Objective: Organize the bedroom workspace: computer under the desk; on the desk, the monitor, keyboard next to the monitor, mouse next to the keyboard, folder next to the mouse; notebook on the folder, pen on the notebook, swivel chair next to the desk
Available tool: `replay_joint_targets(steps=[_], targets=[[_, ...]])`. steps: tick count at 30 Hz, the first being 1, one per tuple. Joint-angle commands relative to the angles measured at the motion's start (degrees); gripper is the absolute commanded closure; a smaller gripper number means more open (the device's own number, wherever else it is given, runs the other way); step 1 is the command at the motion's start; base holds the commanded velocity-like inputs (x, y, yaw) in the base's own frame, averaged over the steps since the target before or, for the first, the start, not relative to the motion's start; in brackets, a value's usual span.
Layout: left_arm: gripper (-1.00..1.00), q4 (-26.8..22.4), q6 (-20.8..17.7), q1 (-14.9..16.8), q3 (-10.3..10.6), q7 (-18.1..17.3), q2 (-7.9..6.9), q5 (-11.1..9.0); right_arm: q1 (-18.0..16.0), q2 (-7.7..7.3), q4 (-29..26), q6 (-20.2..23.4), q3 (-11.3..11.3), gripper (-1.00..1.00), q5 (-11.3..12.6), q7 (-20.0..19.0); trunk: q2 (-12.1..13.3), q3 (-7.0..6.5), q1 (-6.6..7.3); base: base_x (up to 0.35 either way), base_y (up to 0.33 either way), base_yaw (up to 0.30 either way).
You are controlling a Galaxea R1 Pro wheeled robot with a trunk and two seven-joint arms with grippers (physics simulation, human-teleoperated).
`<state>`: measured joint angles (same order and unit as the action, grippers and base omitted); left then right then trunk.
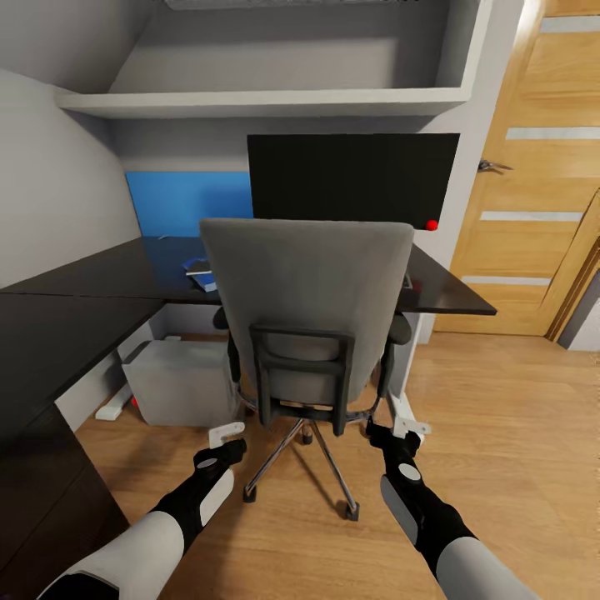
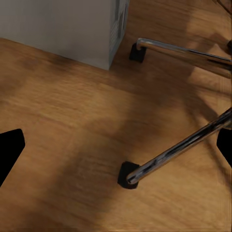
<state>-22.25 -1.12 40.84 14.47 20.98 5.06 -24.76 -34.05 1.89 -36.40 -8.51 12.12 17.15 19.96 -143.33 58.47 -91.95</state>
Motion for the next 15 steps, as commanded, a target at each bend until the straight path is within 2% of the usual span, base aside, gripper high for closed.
replay_joint_targets(steps=[1, 6, 15], targets=[[-1.00, -0.1, -0.1, 0.0, 0.5, 0.5, -0.05, -0.4, 0.0, -0.03, 0.1, -0.4, 0.4, -1.00, 0.6, 0.3, 0.0, 0.05, 0.04, -0.312, 0.000, 0.000], [-1.00, -0.1, -0.1, 0.0, 0.5, 0.4, -0.05, -0.4, 0.0, 0.03, 0.2, -0.4, 0.4, -1.00, 0.6, 0.3, 0.0, 0.05, 0.04, -0.325, 0.000, 0.000], [-1.00, -0.1, -0.2, 0.0, 0.5, 0.5, 0.04, -0.4, 0.0, 0.04, 0.2, -0.4, 0.4, -1.00, 0.3, 0.3, 0.1, -1.94, 0.28, -0.329, 0.000, 0.000]])
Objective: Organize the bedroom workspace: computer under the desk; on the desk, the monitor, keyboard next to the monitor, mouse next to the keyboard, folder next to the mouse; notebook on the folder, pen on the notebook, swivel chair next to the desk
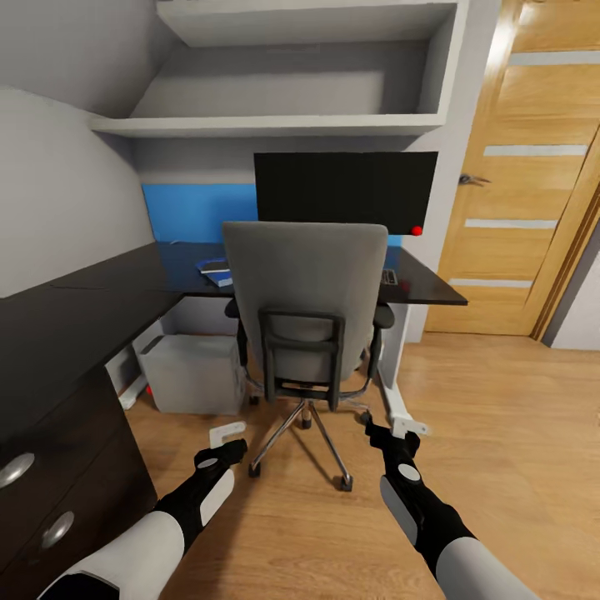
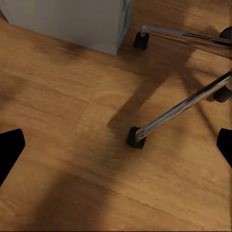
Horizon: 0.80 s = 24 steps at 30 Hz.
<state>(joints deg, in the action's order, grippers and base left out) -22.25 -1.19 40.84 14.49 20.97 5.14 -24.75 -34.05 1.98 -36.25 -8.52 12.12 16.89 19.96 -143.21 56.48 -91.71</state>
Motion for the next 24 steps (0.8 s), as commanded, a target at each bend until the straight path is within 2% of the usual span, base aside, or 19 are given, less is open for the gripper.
replay_joint_targets(steps=[1, 16, 24], targets=[[-1.00, -0.1, -0.1, 0.0, 0.5, 0.5, -0.05, -0.4, 0.0, -0.05, 0.0, -0.4, 0.4, -1.00, 0.6, 0.3, 0.4, -0.13, 0.26, -0.257, 0.000, 0.000], [-1.00, -0.1, -0.5, 0.0, 0.4, 0.9, 0.07, -0.6, 0.0, -0.13, 0.0, -0.4, 0.4, -1.00, 0.4, 0.4, 6.4, -2.83, 3.56, -0.032, 0.000, 0.000], [-1.00, -0.1, -0.5, 0.0, 0.4, 0.8, 0.12, -0.6, 0.0, -0.15, 0.0, -0.4, 0.4, -1.00, 0.4, 0.4, 9.6, -4.26, 5.31, -0.256, 0.000, 0.000]])
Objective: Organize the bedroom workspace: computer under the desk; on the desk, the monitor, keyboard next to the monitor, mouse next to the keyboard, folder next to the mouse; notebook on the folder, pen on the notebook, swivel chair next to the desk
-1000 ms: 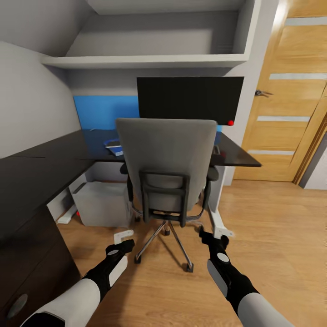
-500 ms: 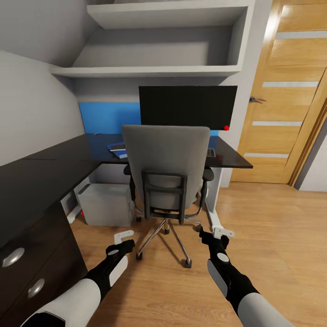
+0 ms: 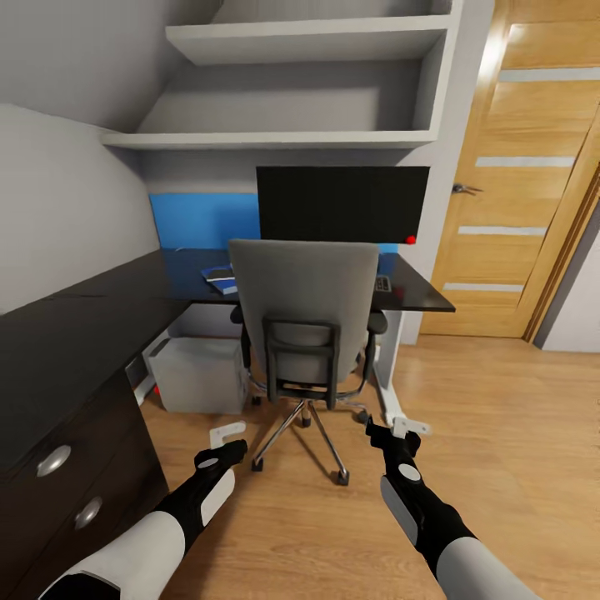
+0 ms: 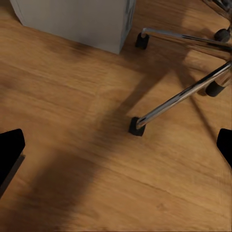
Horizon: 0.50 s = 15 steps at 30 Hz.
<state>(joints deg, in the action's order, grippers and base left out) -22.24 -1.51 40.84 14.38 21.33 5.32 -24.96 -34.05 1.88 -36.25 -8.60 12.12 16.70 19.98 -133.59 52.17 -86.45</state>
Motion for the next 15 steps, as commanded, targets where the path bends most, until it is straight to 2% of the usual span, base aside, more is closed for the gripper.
replay_joint_targets(steps=[1, 15], targets=[[-1.00, -0.1, -0.2, 0.0, 0.5, 0.5, -0.05, -0.4, -0.1, -0.04, 0.0, -0.4, 0.4, -1.00, 0.6, 0.3, 0.4, -0.13, 0.27, -0.320, 0.000, 0.000], [-1.00, -0.1, -0.2, 0.0, 0.5, 0.1, -0.13, -0.4, 0.0, 0.03, 0.7, -0.5, 0.4, -1.00, 0.6, 0.3, 6.0, -2.64, 3.34, -0.332, 0.000, 0.000]])
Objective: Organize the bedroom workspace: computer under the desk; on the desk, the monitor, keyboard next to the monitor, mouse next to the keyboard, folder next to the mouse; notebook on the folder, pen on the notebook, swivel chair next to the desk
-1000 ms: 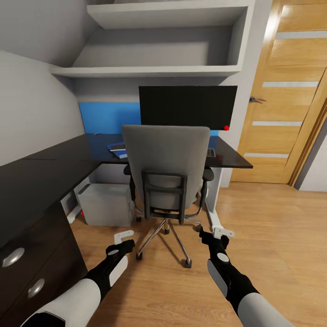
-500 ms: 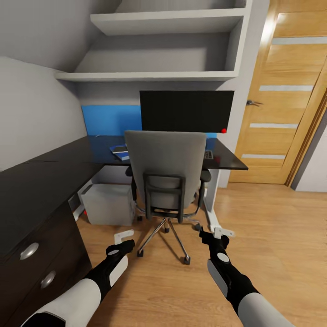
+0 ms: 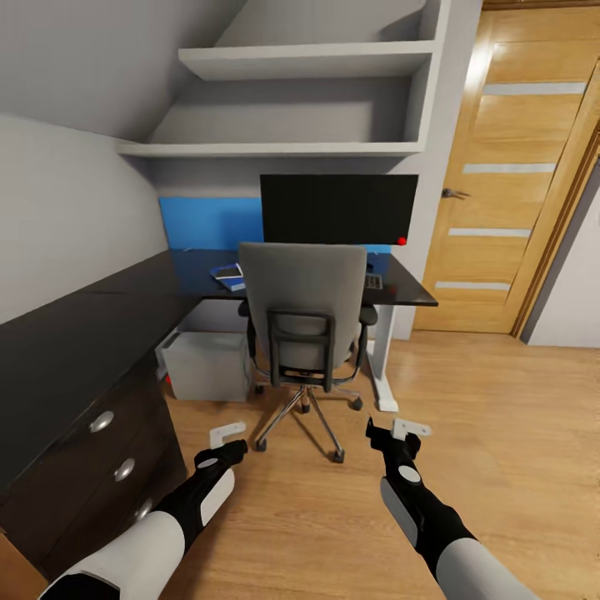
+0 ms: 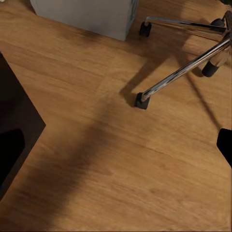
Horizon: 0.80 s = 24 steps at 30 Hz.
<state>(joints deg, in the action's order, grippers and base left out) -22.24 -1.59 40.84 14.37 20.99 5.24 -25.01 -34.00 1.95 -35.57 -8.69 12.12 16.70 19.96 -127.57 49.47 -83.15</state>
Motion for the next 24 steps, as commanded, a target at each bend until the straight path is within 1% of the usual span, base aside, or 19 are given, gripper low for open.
replay_joint_targets(steps=[1, 15, 17, 19, 21, 22, 24], targets=[[-1.00, -0.1, -0.2, 0.0, 0.4, 0.5, -0.05, -0.4, -0.1, -0.05, 0.0, -0.4, 0.4, -1.00, 0.6, 0.3, 0.4, -0.13, 0.27, -0.235, 0.000, 0.000], [-1.00, -0.1, -0.2, 0.0, 0.5, 0.6, 0.11, -0.3, -0.1, -0.21, 0.2, -0.4, 0.4, -1.00, 0.6, 0.3, 6.0, -2.64, 3.34, -0.014, 0.000, 0.000], [-1.00, 1.1, -0.3, 0.0, 0.6, 0.5, 0.18, -0.3, -0.1, -0.25, 1.0, -0.8, 0.4, -1.00, 0.6, 0.3, 6.8, -3.00, 3.78, 0.000, 0.000, 0.000], [-1.00, 2.8, -0.3, 0.0, 0.6, 0.5, 0.27, -0.3, -0.1, -0.24, 2.7, -2.2, 0.4, -1.00, 0.6, 0.2, 7.6, -3.36, 4.22, 0.000, 0.000, 0.000], [-1.00, 5.0, -0.3, 0.0, 0.6, 0.5, 0.36, -0.3, -0.1, -0.19, 6.1, -5.7, 0.5, -1.00, 0.5, 0.2, 8.4, -3.72, 4.66, 0.000, 0.000, 0.000], [-1.00, 5.7, -0.3, 0.0, 0.6, 0.4, 0.38, -0.3, -0.1, -0.18, 6.9, -6.6, 0.5, -1.00, 0.4, 0.2, 8.8, -3.90, 4.88, 0.000, 0.000, 0.000], [-1.00, 10.0, 0.0, 0.0, 0.6, 0.4, 0.64, -0.2, -0.1, -0.03, 10.2, -9.5, 0.5, -1.00, 0.3, 0.1, 9.6, -4.26, 5.32, 0.000, 0.000, 0.000]])
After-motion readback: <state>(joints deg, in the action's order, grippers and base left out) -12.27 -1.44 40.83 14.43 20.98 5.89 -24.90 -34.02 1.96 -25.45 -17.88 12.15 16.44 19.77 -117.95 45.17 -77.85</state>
